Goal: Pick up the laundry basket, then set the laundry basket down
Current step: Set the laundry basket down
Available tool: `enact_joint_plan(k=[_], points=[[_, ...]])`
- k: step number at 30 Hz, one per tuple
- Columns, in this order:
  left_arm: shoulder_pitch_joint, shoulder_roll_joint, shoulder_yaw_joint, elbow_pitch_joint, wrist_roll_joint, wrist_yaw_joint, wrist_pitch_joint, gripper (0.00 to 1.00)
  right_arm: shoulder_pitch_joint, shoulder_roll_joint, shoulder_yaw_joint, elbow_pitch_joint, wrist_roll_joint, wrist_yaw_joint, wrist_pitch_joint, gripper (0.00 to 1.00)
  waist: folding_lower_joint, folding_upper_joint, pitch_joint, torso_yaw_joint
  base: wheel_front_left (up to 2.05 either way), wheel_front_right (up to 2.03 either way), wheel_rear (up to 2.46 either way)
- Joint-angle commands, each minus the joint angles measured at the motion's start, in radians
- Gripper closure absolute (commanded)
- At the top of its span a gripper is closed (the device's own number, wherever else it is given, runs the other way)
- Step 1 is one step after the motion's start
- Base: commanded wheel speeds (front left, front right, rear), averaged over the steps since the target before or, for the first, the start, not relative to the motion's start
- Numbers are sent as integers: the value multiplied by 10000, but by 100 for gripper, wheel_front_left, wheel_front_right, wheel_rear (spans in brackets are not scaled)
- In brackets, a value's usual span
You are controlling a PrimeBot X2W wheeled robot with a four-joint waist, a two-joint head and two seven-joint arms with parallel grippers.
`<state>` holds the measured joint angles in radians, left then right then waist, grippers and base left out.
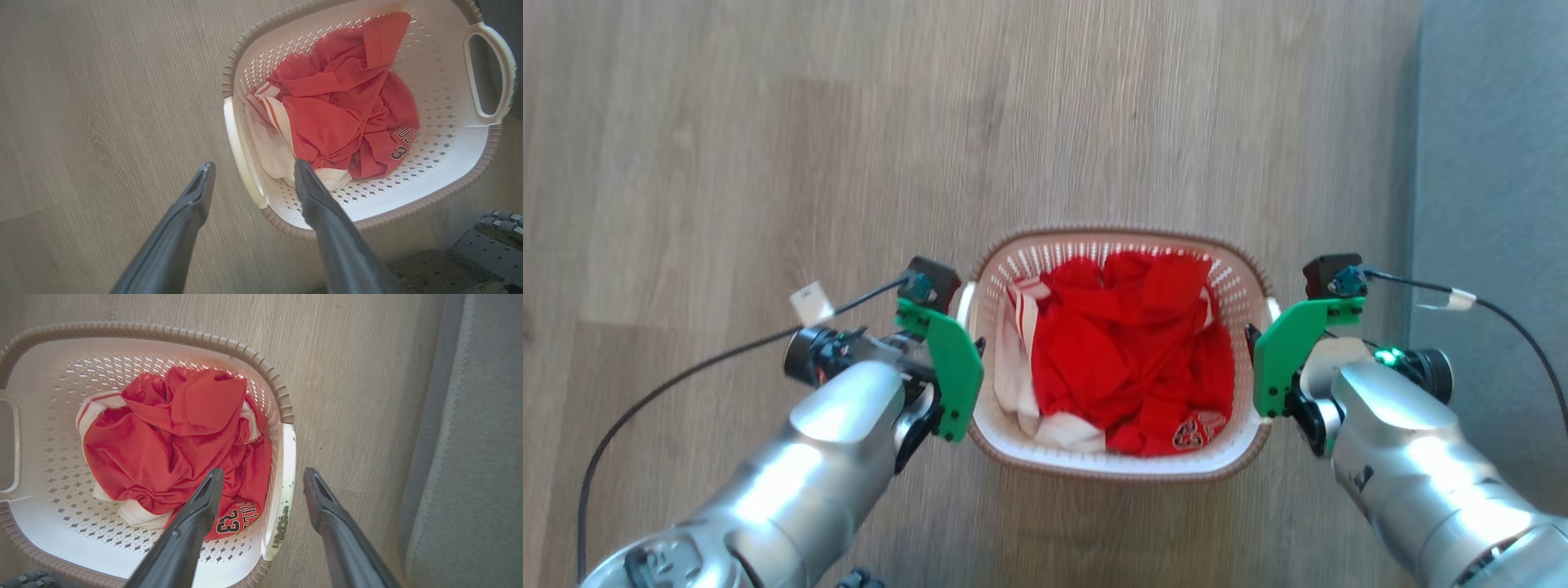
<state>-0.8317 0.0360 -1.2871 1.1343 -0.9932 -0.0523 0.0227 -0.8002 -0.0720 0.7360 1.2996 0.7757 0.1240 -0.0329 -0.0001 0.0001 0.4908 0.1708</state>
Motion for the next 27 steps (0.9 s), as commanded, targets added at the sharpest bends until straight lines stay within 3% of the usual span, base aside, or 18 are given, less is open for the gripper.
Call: enact_joint_plan(k=[1, 16, 21, 27], points=[[200, 143, 89, 76, -118, 41, -252, 0, 483, 201, 8, -88, 82, 67, -190, 0, 1, -1, -568, 25, 0, 0, 0], [228, 157, 650, 795, -269, 327, -2809, 0, 852, 190, -986, -1833, 1104, 67, -2268, 0, 1, -1, -3118, -95, 0, 0, 0], [-98, 604, 1723, -346, 392, 976, -2839, 0, 989, -213, -2252, -3392, 370, 67, -2284, 0, 1, -1, -3511, -150, 0, 0, 0], [668, 1503, 4449, -3442, 2609, 1943, -2842, 0, 1898, -154, -4233, -5909, -1458, 67, -2286, 0, 1, -1, -3953, -223, 0, 0, 0]])
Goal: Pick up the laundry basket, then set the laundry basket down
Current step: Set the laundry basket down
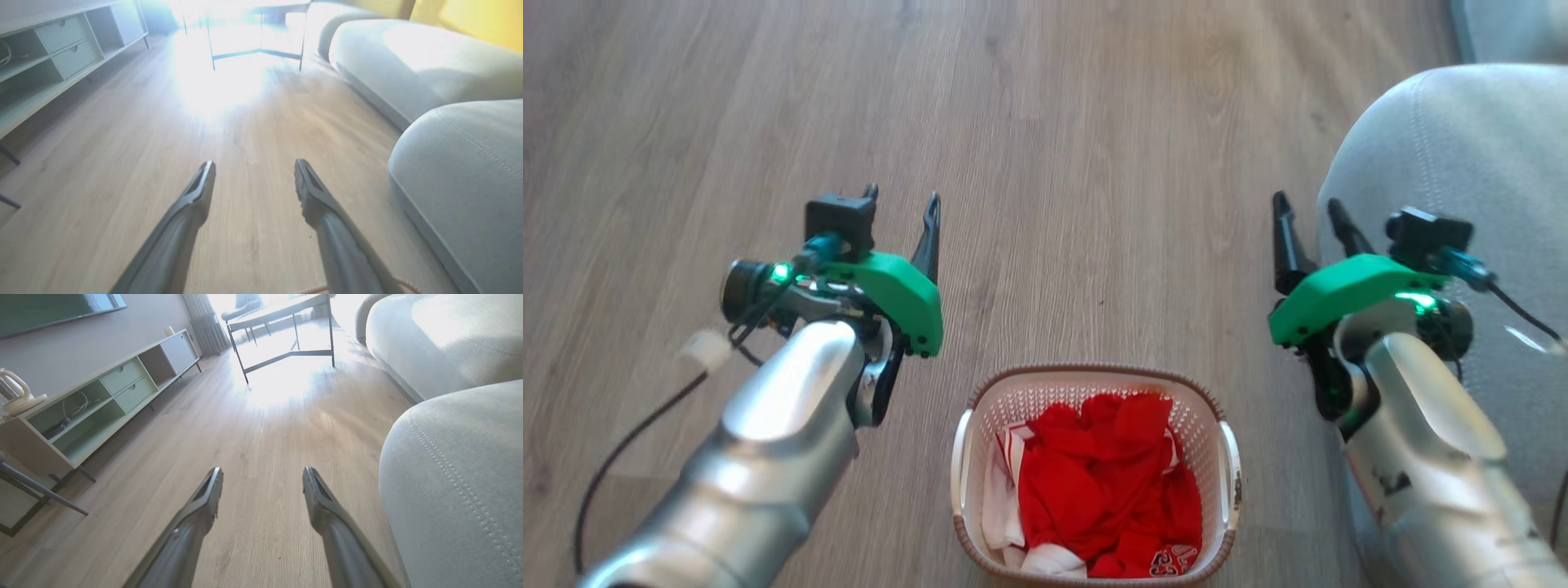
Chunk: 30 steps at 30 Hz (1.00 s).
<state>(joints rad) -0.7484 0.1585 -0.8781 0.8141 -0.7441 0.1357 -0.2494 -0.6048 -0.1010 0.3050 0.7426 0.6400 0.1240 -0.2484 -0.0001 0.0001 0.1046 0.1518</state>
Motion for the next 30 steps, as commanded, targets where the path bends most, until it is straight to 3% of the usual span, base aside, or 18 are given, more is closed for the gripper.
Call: enact_joint_plan(k=[1, 6, 8, 14, 20, 30], points=[[88, 360, 869, -822, 552, 125, -122, 0, 109, 189, -210, -768, -364, 67, -131, 0, 1, -1, -151, -44, 0, 0, 0], [1528, 272, 3225, -3255, 2308, -148, -122, 0, 980, 412, -1112, -2816, -1402, 67, -132, 0, 1, -1, -427, -47, 0, 0, 0], [2306, 21, 4320, -4351, 3074, -700, -123, 0, 1514, 474, -1475, -3942, -1792, 67, -132, 0, 1, -1, -551, -25, 0, 0, 0], [3785, -544, 5936, -5606, 4059, -1720, -123, 0, 2735, 503, -1929, -5613, -1936, 67, -133, 0, 1, -1, -739, 48, 0, 0, 0], [4973, -846, 6363, -6454, 4773, -2472, -123, 0, 3902, 505, -2073, -6236, -2053, 67, -133, 0, 1, -1, -884, 132, 0, 0, 0], [6173, -1052, 6441, -6666, 5492, -2641, -124, 0, 4986, 506, -1957, -6290, -2608, 67, -133, 0, 1, -1, -997, 134, 0, 0, 0]])
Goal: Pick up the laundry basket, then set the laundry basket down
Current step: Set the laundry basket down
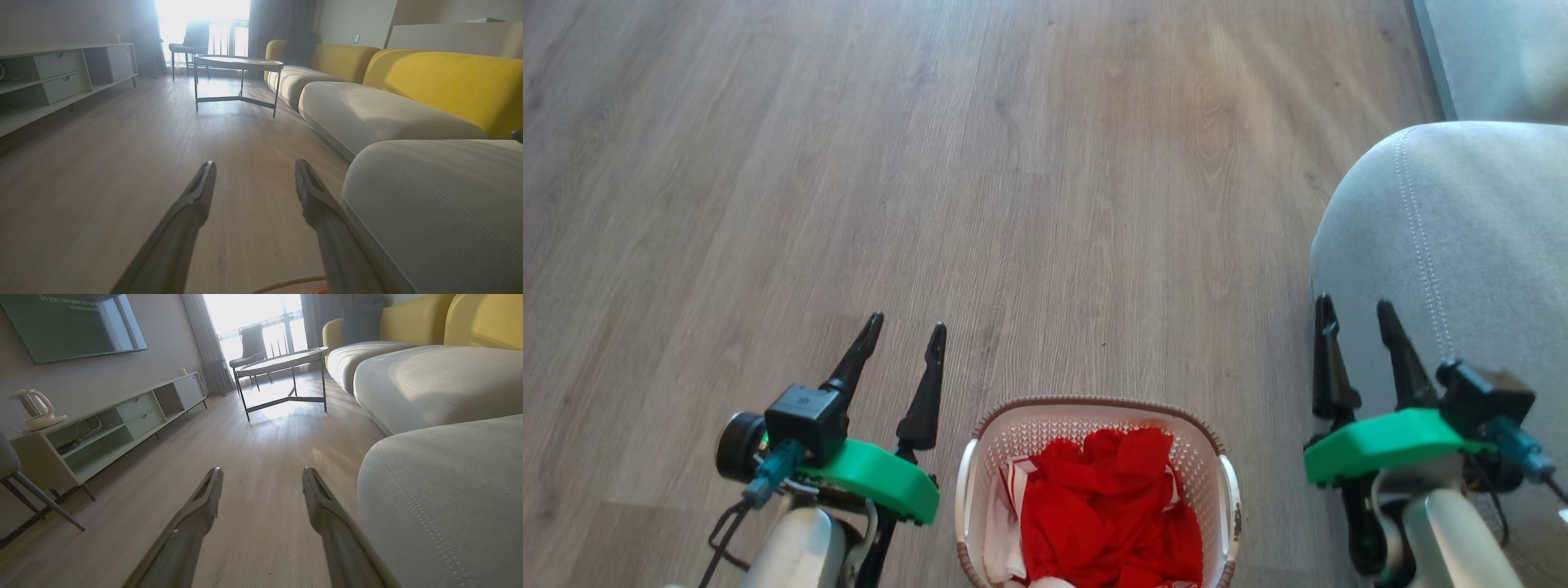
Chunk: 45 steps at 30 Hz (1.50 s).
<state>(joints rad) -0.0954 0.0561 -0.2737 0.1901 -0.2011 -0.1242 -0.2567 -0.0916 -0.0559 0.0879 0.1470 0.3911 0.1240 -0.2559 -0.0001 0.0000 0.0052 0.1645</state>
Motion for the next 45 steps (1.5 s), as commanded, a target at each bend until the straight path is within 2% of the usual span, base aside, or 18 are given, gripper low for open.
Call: enact_joint_plan(k=[1, 14, 45], points=[[-329, -35, 415, -459, 92, -47, -51, 0, -69, 56, 189, -332, -175, 67, -58, 0, 1, 0, -12, 11, 0, 0, 0], [-215, -56, 605, -825, -134, -61, -51, 0, 136, 56, 300, -407, -234, 67, -59, 0, 1, 0, 3, -86, 0, 0, 0], [-180, -58, 641, -517, -261, -65, -51, 0, 32, 56, 169, -407, -96, 67, -59, 0, 1, 0, -137, -267, 0, 0, 0]])
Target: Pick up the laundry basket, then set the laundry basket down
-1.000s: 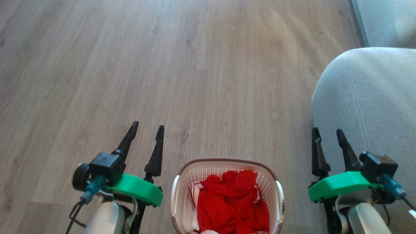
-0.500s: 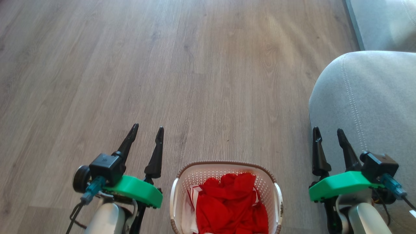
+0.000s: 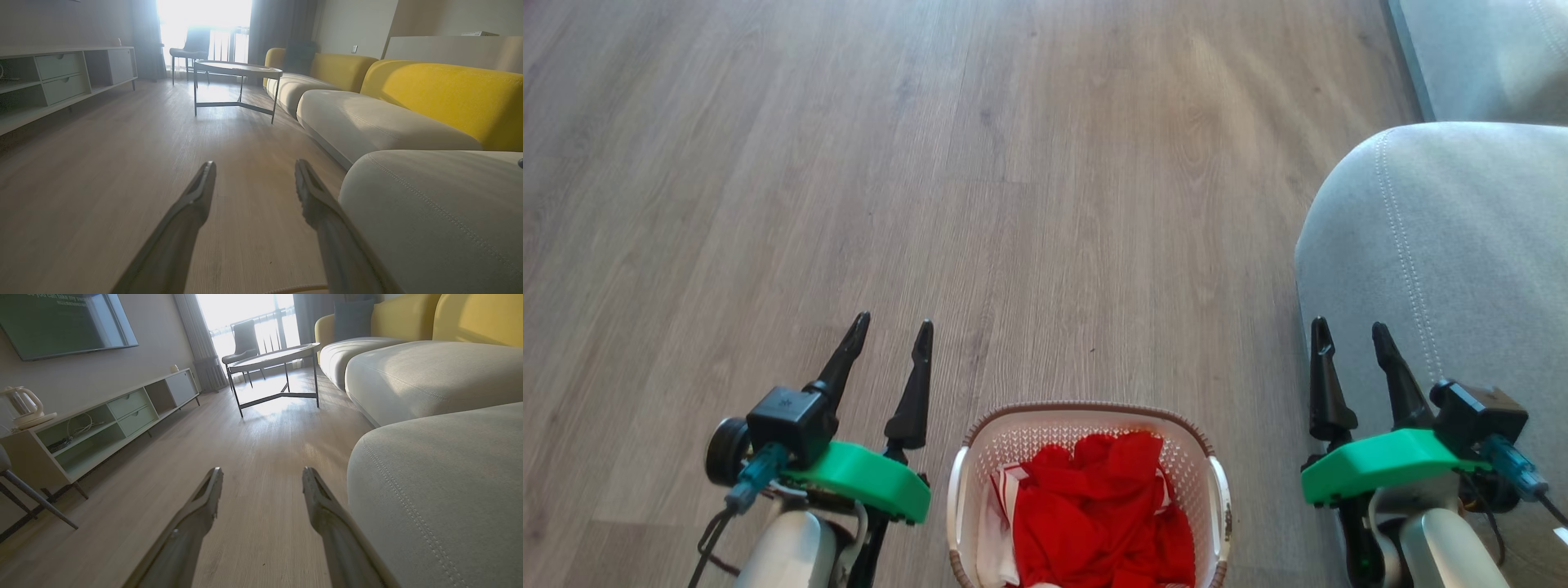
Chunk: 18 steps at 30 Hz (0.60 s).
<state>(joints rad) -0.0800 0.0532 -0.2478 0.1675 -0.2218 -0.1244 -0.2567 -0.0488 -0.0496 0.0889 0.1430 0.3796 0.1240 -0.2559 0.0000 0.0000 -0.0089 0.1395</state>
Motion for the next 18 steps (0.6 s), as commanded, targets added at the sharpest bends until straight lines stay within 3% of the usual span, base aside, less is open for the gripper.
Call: enact_joint_plan(k=[1, 18], points=[[-335, -29, 396, -287, -50, -63, -51, 0, -404, -7, 162, -366, 18, 67, -59, 0, 0, 0, 6, -32, 0, 0, 0], [-378, -30, 422, -167, -141, -63, -51, 0, -430, -7, 192, -310, -68, 67, -59, 0, 0, 0, -21, -129, 0, 0, 0]])
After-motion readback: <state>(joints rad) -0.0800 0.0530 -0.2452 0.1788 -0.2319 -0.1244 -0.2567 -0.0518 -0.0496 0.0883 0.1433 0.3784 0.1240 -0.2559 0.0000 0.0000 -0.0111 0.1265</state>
